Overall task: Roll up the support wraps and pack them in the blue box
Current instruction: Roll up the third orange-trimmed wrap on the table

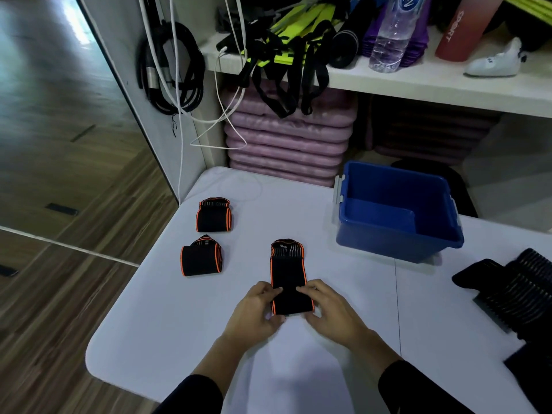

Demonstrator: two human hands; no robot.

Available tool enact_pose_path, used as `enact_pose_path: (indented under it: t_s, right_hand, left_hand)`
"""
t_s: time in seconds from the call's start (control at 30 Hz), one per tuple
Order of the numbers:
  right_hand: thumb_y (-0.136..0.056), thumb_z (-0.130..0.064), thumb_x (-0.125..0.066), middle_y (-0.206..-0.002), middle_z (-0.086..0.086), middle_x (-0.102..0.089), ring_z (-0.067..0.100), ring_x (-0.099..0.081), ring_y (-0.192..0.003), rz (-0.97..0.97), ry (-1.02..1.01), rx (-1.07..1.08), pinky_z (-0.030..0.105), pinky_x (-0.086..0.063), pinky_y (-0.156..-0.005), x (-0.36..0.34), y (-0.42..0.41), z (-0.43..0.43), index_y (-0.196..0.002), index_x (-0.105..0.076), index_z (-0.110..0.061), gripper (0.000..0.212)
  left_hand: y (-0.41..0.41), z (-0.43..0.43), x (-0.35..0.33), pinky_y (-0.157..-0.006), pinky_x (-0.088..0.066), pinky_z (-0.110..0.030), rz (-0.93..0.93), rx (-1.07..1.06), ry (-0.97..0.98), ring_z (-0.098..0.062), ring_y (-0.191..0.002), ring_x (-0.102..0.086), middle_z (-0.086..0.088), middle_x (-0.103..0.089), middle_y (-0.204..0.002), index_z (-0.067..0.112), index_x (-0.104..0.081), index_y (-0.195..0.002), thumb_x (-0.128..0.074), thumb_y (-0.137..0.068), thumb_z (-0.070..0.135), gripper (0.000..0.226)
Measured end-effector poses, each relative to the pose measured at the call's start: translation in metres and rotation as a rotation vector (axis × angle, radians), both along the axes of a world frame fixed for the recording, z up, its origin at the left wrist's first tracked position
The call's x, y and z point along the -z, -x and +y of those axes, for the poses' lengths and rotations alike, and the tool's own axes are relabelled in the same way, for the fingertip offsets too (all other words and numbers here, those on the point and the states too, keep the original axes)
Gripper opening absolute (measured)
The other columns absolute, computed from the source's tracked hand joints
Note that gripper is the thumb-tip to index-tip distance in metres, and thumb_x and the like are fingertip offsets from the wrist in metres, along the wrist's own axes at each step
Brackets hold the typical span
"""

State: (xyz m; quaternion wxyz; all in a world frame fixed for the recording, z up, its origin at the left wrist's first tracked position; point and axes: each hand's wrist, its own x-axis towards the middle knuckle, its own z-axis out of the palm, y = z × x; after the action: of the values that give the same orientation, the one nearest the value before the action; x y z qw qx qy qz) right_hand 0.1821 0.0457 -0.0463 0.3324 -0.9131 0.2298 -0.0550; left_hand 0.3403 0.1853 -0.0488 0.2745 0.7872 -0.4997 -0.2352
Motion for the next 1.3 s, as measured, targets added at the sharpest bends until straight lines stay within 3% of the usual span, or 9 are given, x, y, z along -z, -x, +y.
enact_pose_path:
  t_s: [0.23, 0.33, 0.47, 0.57, 0.7, 0.8, 0.87, 1.17, 1.3]
  right_hand:
    - [-0.093, -0.042, -0.046, -0.104, -0.004, -0.056, 0.013, -0.055, -0.097, 0.053, -0.176, 0.236, 0.025, -0.044, -0.083, -0.004, -0.009, 0.003, -0.129, -0.039, -0.031, 0.038]
    - [-0.092, -0.042, -0.049, -0.116, -0.002, -0.048, 0.015, -0.056, -0.097, -0.004, -0.144, 0.357, 0.027, -0.046, -0.084, 0.001, -0.015, 0.006, -0.134, -0.037, -0.029, 0.045]
    - [-0.085, -0.045, -0.055, -0.13, -0.009, -0.053, 0.005, -0.052, -0.115, -0.129, -0.238, 0.219, 0.025, -0.042, -0.099, 0.005, -0.02, 0.002, -0.143, -0.031, -0.028, 0.065]
    - [-0.083, -0.038, -0.058, -0.116, -0.006, -0.065, 0.009, -0.061, -0.1, -0.117, -0.292, 0.235, 0.034, -0.049, -0.093, 0.009, -0.019, 0.0, -0.139, -0.037, -0.031, 0.06]
    - [-0.08, -0.04, -0.06, -0.122, -0.009, -0.058, 0.008, -0.054, -0.112, -0.174, -0.312, 0.302, 0.034, -0.043, -0.1, 0.009, -0.021, 0.004, -0.13, -0.049, -0.032, 0.051]
    - [-0.082, -0.017, -0.066, -0.118, -0.013, -0.053, 0.0, -0.047, -0.112, -0.224, -0.341, 0.344, 0.029, -0.041, -0.1, 0.007, -0.021, 0.01, -0.123, -0.049, -0.037, 0.049]
    - [-0.08, -0.014, -0.067, -0.118, -0.012, -0.052, 0.002, -0.048, -0.114, -0.251, -0.353, 0.368, 0.032, -0.043, -0.101, 0.01, -0.022, 0.015, -0.122, -0.051, -0.038, 0.05]
    - [-0.077, -0.023, -0.068, -0.116, -0.017, -0.051, 0.003, -0.051, -0.113, -0.26, -0.397, 0.245, 0.032, -0.047, -0.098, 0.001, -0.067, 0.076, -0.123, -0.051, -0.042, 0.052]
    - [-0.078, -0.025, -0.068, -0.118, -0.013, -0.051, 0.005, -0.049, -0.115, -0.247, -0.399, 0.186, 0.03, -0.044, -0.099, -0.002, -0.108, 0.113, -0.126, -0.049, -0.04, 0.053]
  left_hand:
    - [0.006, -0.013, -0.011, -0.071, -0.048, -0.031, 0.292, -0.37, -0.089, -0.015, -0.073, -0.058, 0.001, -0.062, -0.076, 0.015, -0.055, -0.102, -0.059, -0.086, 0.042, 0.032]
    - [0.011, -0.018, -0.009, -0.078, -0.045, -0.029, 0.242, -0.472, -0.059, -0.019, -0.089, -0.057, -0.005, -0.059, -0.099, 0.012, -0.053, -0.116, -0.056, -0.088, 0.044, 0.042]
    - [0.012, -0.022, -0.004, -0.096, -0.041, -0.029, 0.313, -0.426, -0.076, -0.02, -0.114, -0.048, -0.006, -0.047, -0.118, 0.013, -0.051, -0.127, -0.051, -0.091, 0.043, 0.047]
    - [0.009, -0.024, 0.0, -0.1, -0.04, -0.03, 0.412, -0.394, -0.081, -0.018, -0.112, -0.047, -0.006, -0.047, -0.112, 0.017, -0.059, -0.119, -0.054, -0.089, 0.04, 0.037]
    - [-0.001, -0.026, 0.034, -0.093, -0.05, -0.045, 0.444, -0.414, -0.113, -0.024, -0.101, -0.06, -0.007, -0.062, -0.104, 0.032, -0.066, -0.099, -0.059, -0.078, 0.049, 0.028]
    - [0.01, -0.023, -0.006, -0.073, -0.049, -0.012, 0.5, -0.451, -0.03, -0.014, -0.079, -0.058, 0.0, -0.062, -0.089, 0.018, -0.062, -0.103, -0.063, -0.084, 0.027, 0.02]
    - [0.017, -0.019, -0.014, -0.059, -0.041, -0.004, 0.51, -0.487, 0.008, -0.009, -0.07, -0.053, 0.003, -0.059, -0.081, 0.016, -0.059, -0.104, -0.061, -0.088, 0.014, 0.017]
    - [0.004, 0.054, -0.035, -0.059, -0.049, -0.009, 0.591, -0.705, 0.253, -0.009, -0.087, -0.061, -0.004, -0.066, -0.099, 0.016, -0.058, -0.109, -0.056, -0.09, 0.005, 0.022]
    - [-0.027, 0.091, -0.029, -0.077, -0.05, -0.025, 0.532, -0.833, 0.267, -0.018, -0.096, -0.062, 0.002, -0.067, -0.103, 0.022, -0.06, -0.112, -0.056, -0.091, 0.014, 0.023]
